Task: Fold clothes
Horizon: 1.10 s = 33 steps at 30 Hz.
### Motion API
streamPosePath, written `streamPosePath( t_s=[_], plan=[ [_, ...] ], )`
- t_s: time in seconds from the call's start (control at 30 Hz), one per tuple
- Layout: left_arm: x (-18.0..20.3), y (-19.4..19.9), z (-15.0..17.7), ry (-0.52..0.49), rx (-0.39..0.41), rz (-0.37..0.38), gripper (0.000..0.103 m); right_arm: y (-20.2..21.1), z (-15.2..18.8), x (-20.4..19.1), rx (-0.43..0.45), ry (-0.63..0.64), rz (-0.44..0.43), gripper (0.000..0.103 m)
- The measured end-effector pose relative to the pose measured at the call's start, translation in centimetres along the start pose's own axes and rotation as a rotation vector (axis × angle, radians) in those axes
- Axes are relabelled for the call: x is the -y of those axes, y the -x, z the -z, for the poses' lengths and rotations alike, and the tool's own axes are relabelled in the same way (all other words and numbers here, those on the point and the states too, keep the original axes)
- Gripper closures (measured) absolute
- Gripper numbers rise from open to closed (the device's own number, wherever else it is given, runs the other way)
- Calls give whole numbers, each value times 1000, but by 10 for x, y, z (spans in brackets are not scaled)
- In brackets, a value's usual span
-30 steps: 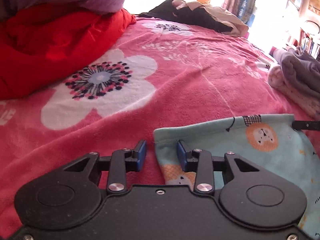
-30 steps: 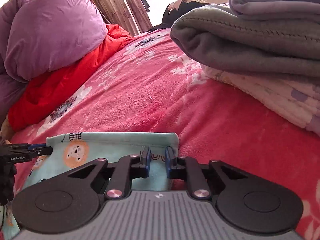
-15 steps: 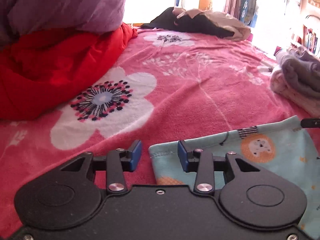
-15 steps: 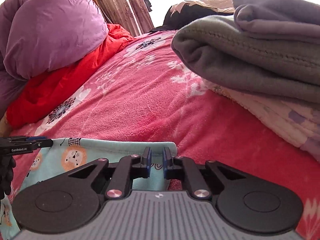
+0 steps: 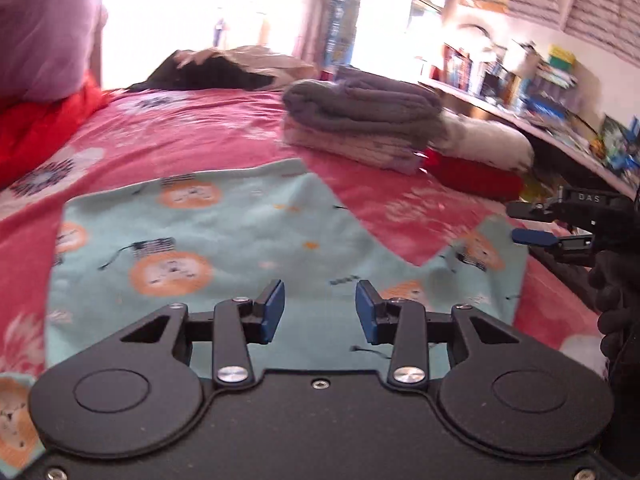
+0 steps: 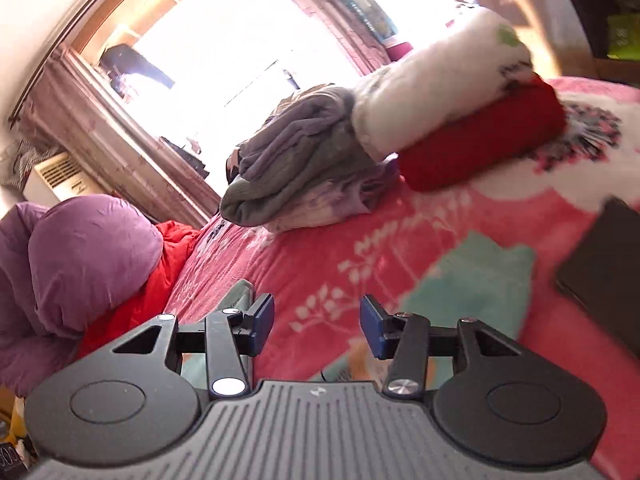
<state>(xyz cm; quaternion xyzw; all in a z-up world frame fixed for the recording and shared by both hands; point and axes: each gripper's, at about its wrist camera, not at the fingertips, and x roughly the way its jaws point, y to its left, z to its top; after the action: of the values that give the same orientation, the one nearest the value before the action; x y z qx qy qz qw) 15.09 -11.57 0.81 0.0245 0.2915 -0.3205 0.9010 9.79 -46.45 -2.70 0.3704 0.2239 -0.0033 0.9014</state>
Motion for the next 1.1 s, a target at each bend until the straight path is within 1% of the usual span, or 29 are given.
streamPosePath(
  t_s=[0.1,0.13,0.2,0.23,0.3,0.33,0.4,0.43,0.47,0.5,0.6,0.67,0.73,0.8,0.87,0.9,0.97,1.0,1.03,1.1],
  plan=[
    [33,-27,-17,-85,-31,66,68,8,28,-7,-64,32,-19,54],
    [42,-36,-19,-117,-51,82,71,9,35,-14,-91,55,-41,55],
    [52,-59,-24,-156,-104,122,76,15,50,-29,-129,136,-82,56],
    [55,-71,-25,-168,-126,143,79,17,57,-37,-153,190,-86,56],
    [60,-91,-25,-186,-165,179,80,16,71,-48,-196,290,-85,56],
    [61,-101,-24,-197,-185,167,80,13,75,-50,-216,317,-94,56],
    [56,-124,-20,-208,-227,50,100,4,84,-53,-262,378,-85,57],
    [48,-130,-19,-153,-234,40,100,-2,91,-55,-303,432,-49,58],
    [40,-130,-19,-65,-229,58,100,-6,98,-56,-343,492,-7,59],
    [35,-126,-18,-19,-222,64,100,-7,102,-57,-350,526,6,61],
    [40,-105,-15,-30,-172,70,100,0,106,-61,-342,602,15,61],
    [42,-84,-14,-13,-133,63,100,6,104,-57,-339,594,2,61],
    [50,-63,-8,-59,-116,33,100,13,98,-51,-332,567,-3,61],
    [60,-43,2,-89,-111,38,100,19,89,-40,-314,499,0,61],
    [71,-26,16,-100,-104,56,100,25,76,-24,-274,396,-3,61],
    [78,-24,23,-116,-108,51,100,27,71,-17,-256,348,-2,61],
    [88,-35,42,-159,-159,14,100,29,62,-3,-226,258,11,60],
    [90,-43,50,-168,-182,-5,100,29,60,2,-218,221,19,56],
    [88,-48,55,-163,-180,-11,100,27,58,7,-210,187,29,53],
    [82,-48,54,-101,-169,6,100,21,56,15,-197,129,51,52]
  ],
)
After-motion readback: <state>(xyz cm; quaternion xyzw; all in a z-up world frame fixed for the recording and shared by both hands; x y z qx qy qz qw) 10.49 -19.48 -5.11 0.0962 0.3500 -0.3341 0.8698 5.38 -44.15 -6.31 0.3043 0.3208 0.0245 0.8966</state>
